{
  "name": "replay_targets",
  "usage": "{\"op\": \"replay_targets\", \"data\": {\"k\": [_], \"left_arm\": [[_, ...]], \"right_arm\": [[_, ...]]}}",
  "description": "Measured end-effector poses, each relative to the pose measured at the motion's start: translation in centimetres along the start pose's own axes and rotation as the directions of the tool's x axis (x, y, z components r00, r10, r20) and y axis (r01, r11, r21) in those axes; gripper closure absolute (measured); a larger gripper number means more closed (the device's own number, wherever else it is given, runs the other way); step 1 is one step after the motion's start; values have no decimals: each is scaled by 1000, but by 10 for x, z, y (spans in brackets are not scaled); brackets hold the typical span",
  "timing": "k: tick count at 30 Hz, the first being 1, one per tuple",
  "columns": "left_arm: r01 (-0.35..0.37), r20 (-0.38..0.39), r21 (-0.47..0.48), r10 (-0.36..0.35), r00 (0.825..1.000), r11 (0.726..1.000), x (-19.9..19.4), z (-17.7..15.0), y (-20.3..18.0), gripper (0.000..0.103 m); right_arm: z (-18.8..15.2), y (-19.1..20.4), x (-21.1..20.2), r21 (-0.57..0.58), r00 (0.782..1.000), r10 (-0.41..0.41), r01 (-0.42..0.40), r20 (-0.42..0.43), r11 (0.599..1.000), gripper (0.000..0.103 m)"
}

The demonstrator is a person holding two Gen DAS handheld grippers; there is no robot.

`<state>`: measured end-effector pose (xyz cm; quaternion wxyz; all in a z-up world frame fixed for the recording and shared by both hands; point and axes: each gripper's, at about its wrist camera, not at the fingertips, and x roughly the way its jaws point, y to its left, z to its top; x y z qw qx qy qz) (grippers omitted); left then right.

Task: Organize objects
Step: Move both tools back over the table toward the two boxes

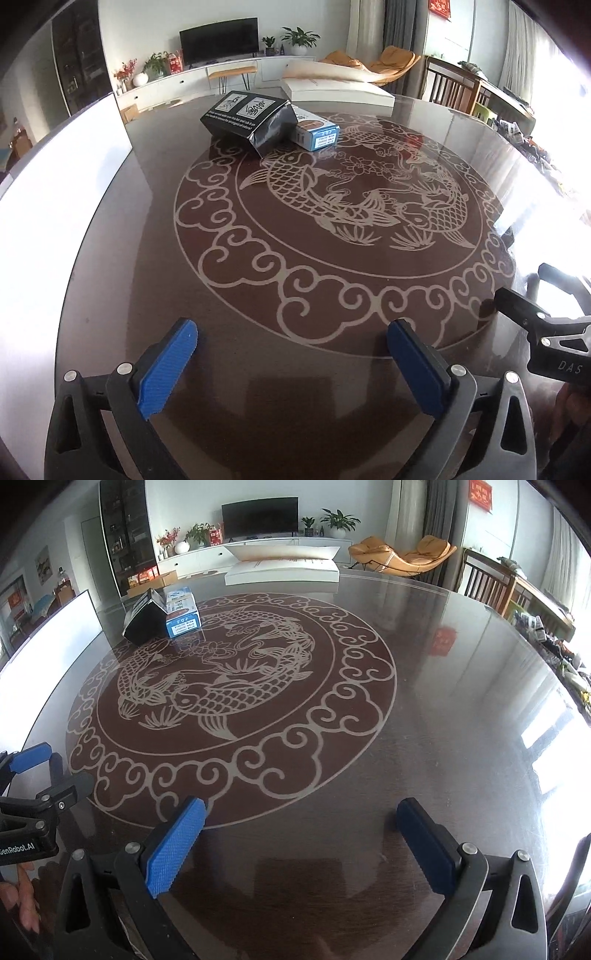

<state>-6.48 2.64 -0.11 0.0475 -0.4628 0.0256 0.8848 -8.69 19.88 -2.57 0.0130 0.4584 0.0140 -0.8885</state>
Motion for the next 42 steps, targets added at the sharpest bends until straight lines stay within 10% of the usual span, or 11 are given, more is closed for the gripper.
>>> {"op": "replay_targets", "data": {"k": [42], "left_arm": [[-1,2,-4,1,1000,1000,1,0,2,0]], "right_arm": [[0,-1,2,-1,1000,-2,2,0,1000,0]]}}
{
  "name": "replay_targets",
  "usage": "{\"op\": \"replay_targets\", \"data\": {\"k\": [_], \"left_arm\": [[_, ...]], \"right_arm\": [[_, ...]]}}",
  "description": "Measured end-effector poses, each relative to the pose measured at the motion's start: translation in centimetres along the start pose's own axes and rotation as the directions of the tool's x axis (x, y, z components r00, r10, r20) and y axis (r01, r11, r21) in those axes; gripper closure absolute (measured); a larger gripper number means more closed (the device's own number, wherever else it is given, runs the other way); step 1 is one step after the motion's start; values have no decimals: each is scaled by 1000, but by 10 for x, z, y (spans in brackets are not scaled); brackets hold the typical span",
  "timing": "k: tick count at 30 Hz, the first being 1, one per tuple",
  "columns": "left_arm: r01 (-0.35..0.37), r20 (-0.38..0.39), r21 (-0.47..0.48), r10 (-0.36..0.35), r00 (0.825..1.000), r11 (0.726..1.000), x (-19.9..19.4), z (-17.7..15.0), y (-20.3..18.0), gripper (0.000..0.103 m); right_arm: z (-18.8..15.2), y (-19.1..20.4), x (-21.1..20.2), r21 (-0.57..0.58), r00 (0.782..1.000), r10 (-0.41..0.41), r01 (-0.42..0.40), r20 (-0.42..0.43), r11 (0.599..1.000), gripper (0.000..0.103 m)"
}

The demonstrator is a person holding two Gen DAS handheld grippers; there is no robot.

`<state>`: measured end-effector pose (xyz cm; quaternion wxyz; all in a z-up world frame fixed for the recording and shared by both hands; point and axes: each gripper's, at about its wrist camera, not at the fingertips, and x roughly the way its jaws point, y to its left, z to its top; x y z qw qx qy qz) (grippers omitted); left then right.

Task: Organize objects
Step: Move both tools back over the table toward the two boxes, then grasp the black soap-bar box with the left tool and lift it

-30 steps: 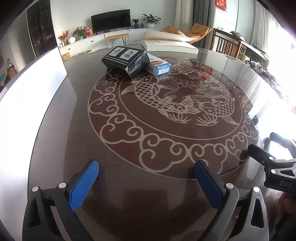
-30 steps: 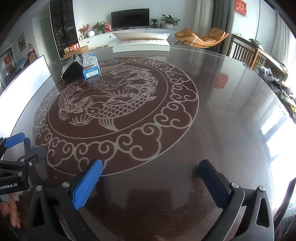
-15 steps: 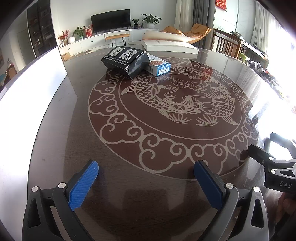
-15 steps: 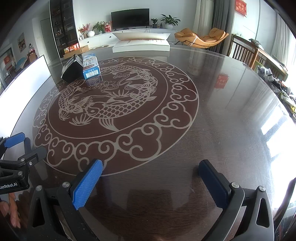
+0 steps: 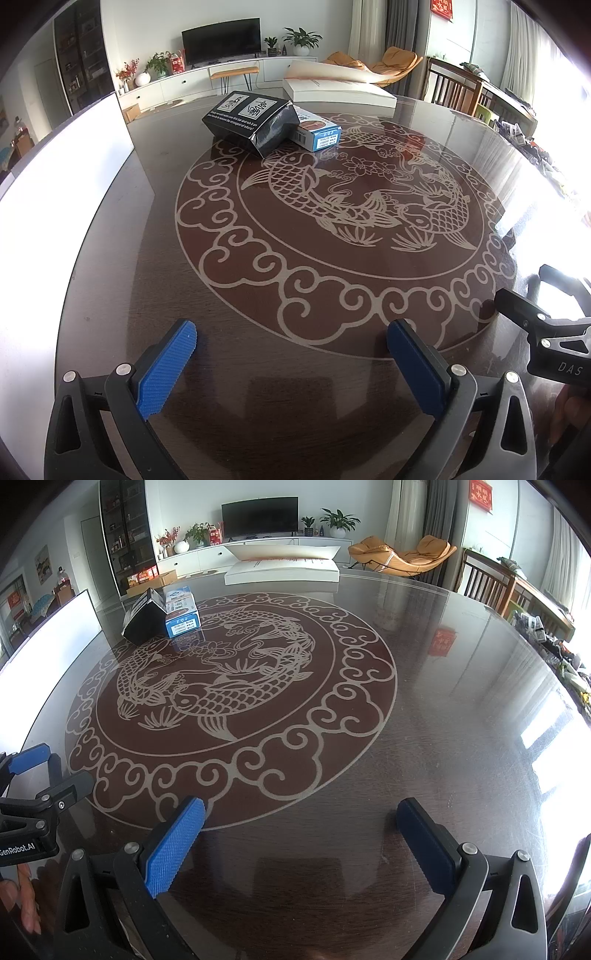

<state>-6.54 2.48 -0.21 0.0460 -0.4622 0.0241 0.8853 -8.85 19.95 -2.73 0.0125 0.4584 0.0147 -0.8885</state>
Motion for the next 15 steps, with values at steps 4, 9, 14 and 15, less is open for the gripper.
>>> {"op": "replay_targets", "data": {"k": [4,9,14,15], "left_arm": [[-1,-1,0,1,1000,1000,1,0,0,0],[-1,-1,1,1,1000,1000,1,1,0,0],[0,-1,-1,0,1000,1000,1,1,1,0],[-1,-1,-1,1,1000,1000,2,1,1,0]], "right_arm": [[0,0,0,0,1000,0,0,0,1000,0],[0,0,0,0,1000,0,0,0,1000,0],[0,0,0,0,1000,-1,1,0,1000,0],[0,0,0,0,1000,0,0,0,1000,0]]}}
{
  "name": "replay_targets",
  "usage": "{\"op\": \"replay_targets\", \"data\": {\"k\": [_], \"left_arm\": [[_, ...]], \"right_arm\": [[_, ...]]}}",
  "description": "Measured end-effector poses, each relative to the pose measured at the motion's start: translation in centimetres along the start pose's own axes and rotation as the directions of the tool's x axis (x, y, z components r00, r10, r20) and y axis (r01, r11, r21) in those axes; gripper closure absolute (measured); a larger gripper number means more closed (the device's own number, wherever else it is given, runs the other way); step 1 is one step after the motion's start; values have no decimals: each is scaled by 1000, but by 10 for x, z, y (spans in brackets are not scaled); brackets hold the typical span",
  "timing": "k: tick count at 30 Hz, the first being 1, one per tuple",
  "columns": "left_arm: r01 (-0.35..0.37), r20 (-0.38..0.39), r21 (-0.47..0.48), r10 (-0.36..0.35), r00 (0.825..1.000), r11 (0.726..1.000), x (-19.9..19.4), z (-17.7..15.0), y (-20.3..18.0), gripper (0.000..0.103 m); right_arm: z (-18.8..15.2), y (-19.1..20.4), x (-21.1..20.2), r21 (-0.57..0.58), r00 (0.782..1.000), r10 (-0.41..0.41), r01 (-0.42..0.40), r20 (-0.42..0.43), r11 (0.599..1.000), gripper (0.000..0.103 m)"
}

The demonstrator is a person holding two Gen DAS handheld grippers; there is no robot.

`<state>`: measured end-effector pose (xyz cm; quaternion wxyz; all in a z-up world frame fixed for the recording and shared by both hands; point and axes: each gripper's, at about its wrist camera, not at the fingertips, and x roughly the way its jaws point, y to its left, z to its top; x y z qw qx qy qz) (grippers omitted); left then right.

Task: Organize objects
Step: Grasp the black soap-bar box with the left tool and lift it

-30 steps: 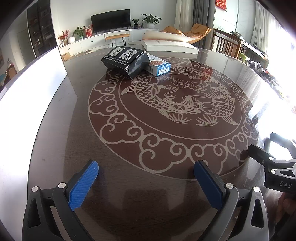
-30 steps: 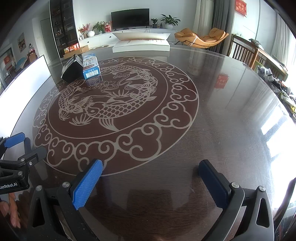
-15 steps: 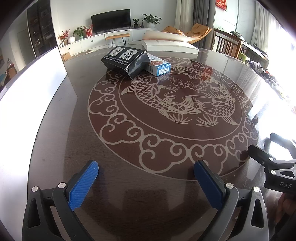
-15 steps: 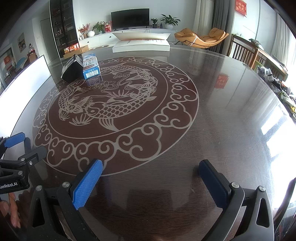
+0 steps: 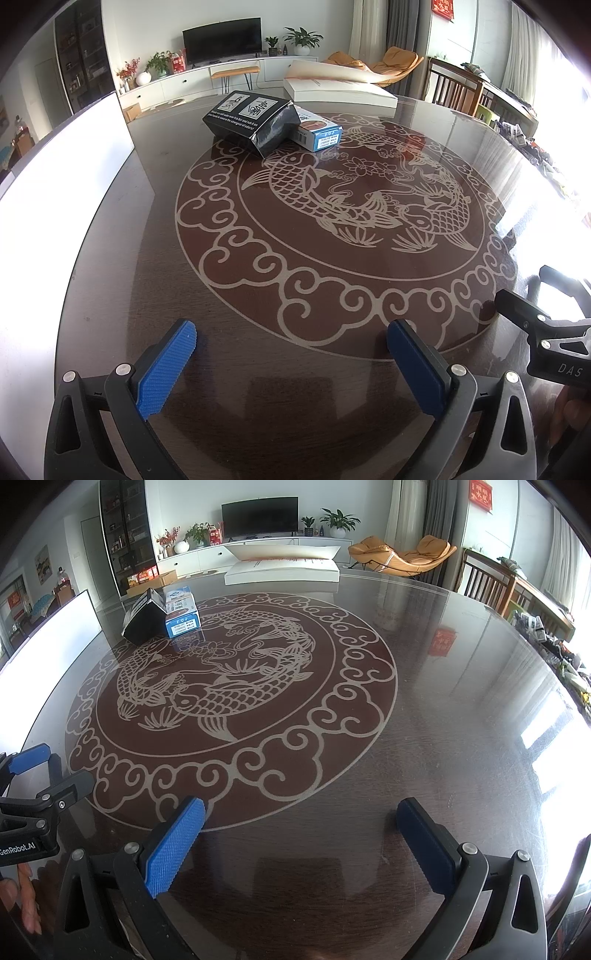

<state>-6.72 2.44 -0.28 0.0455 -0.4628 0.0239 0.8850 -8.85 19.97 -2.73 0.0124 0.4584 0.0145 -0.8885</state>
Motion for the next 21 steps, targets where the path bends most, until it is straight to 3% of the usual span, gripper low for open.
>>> {"op": "replay_targets", "data": {"k": [3,5,7,11,15,21], "left_arm": [[4,-13,-1,-4,1000,1000,2,5,1,0],[71,-22,-13,-72,997,997,7,18,4,0],[121,-2,-45,-122,993,992,7,49,11,0],[159,92,-146,-147,985,976,11,121,34,0],[161,83,-323,-142,986,933,54,171,67,0],[64,-61,-453,-102,993,889,119,181,87,0]], "right_arm": [[0,0,0,0,1000,0,0,0,1000,0],[0,0,0,0,1000,0,0,0,1000,0],[0,0,0,0,1000,0,0,0,1000,0],[0,0,0,0,1000,0,0,0,1000,0],[0,0,0,0,1000,0,0,0,1000,0],[0,0,0,0,1000,0,0,0,1000,0]]}}
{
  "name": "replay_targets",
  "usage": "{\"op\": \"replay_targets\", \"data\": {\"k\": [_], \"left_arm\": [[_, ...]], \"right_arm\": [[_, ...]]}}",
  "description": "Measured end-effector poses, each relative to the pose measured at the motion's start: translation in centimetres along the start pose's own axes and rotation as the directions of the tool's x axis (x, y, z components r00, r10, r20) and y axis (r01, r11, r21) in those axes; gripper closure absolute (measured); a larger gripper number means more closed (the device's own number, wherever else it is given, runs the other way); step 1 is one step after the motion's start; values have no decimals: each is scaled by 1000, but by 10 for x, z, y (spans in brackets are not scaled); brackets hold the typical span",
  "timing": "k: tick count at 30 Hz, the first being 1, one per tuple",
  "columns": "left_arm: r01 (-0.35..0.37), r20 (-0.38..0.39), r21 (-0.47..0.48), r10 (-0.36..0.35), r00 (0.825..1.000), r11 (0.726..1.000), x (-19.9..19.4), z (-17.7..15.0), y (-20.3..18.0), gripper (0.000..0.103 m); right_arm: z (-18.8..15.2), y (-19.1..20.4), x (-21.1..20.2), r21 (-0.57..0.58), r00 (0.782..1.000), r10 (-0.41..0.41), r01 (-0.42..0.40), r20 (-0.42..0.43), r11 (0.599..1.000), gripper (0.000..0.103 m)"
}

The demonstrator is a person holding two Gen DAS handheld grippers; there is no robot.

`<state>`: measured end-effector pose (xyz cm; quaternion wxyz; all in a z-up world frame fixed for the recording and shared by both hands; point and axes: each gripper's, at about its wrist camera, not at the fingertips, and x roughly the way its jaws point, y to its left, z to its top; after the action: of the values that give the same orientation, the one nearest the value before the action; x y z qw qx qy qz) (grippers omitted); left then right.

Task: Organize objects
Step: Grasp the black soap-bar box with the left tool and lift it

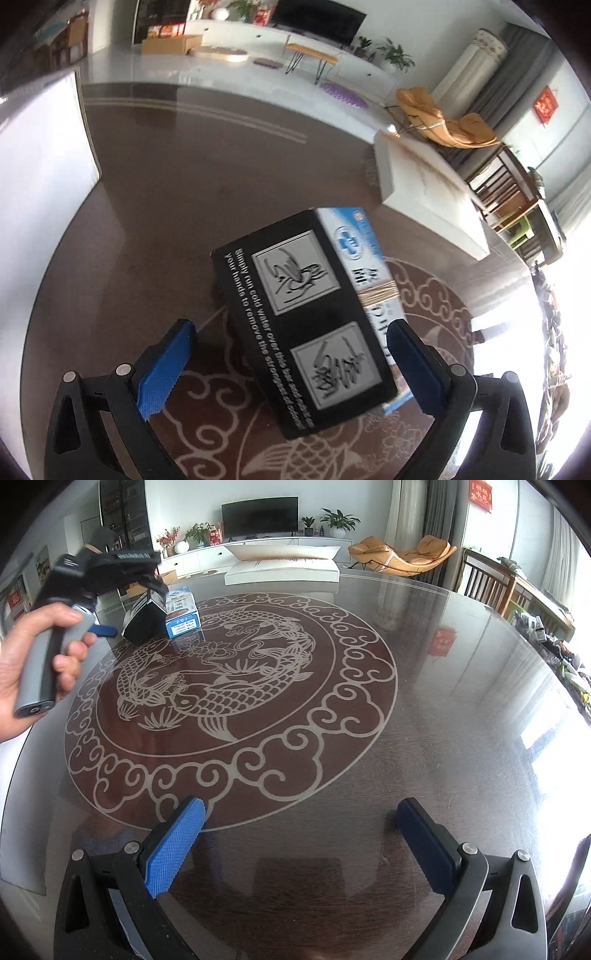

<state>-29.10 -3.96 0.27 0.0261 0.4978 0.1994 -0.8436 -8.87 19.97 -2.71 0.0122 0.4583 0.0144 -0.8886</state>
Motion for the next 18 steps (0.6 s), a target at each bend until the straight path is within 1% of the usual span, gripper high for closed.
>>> {"op": "replay_targets", "data": {"k": [1,2,3,4,6,8,10,13,15,16,17,18], "left_arm": [[-4,64,17,3,998,1000,-6,-1,0,7],[2,88,20,-4,996,1000,-10,-2,1,27],[9,84,19,-11,996,1000,-11,-2,2,42],[-7,74,21,6,997,1000,-12,-6,5,42],[-28,85,51,23,996,998,-20,-17,10,42],[-63,86,118,53,995,991,-33,-34,13,42],[-80,72,187,68,995,979,-48,-57,17,42],[-85,33,250,80,996,964,-68,-95,31,43],[-116,49,303,107,993,946,-80,-116,36,41],[-141,59,333,129,990,932,-82,-125,38,38],[-160,65,352,146,987,922,-82,-131,39,24],[-166,71,361,151,986,918,-83,-133,41,10]], "right_arm": [[0,0,1,0,1000,0,0,0,1000,0],[0,0,1,0,1000,0,0,0,1000,0],[0,0,0,0,1000,0,0,0,1000,0],[0,0,0,0,1000,0,0,0,1000,0],[0,0,0,0,1000,0,0,0,1000,0],[0,0,0,0,1000,0,0,0,1000,0],[0,0,0,0,1000,0,0,0,1000,0],[0,0,0,0,1000,0,0,0,1000,0],[0,0,1,0,1000,0,0,0,1000,0],[0,0,0,0,1000,0,0,0,1000,0],[0,0,0,0,1000,0,0,0,1000,0],[0,0,0,0,1000,0,0,0,1000,0]]}}
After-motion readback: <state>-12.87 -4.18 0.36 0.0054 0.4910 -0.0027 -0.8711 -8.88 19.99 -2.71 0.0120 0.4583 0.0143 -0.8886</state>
